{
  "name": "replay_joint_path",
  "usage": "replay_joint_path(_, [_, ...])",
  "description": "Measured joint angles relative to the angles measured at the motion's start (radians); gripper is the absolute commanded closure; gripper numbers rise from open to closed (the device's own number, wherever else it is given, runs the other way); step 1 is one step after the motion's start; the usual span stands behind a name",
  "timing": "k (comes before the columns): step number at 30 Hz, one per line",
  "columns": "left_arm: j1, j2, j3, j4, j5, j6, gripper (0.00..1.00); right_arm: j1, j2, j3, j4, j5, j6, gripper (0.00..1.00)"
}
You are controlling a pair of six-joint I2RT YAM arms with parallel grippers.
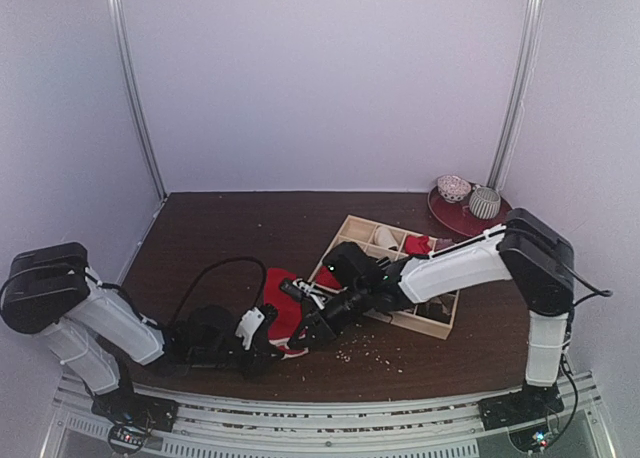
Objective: Roll the socks
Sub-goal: Roll a pair of socks at the center of the board.
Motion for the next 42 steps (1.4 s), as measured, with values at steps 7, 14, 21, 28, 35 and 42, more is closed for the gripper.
replay_joint_path(7, [0.010,-0.045,0.019,-0.120,0.033,-0.140,1.00,0.109,-0.183,-0.179,0.079,0.224,-0.482,0.60])
replay_joint_path(14, [0.025,-0.032,0.018,-0.110,0.071,-0.183,1.00,0.200,-0.141,-0.251,0.106,0.388,-0.813,0.60])
replay_joint_path(21, [0.027,-0.032,0.007,-0.093,0.090,-0.189,1.00,0.198,-0.116,-0.251,0.195,0.494,-0.937,0.60])
replay_joint_path(28, [0.027,-0.043,-0.011,-0.084,0.121,-0.189,1.00,0.198,-0.098,-0.233,0.246,0.516,-0.982,0.61])
replay_joint_path(35, [0.024,-0.068,-0.048,-0.069,0.172,-0.197,1.00,0.193,-0.008,-0.185,0.241,0.539,-1.000,0.62])
replay_joint_path(42, [0.024,-0.076,-0.067,-0.053,0.190,-0.203,1.00,0.191,0.033,-0.103,0.169,0.560,-0.995,0.81])
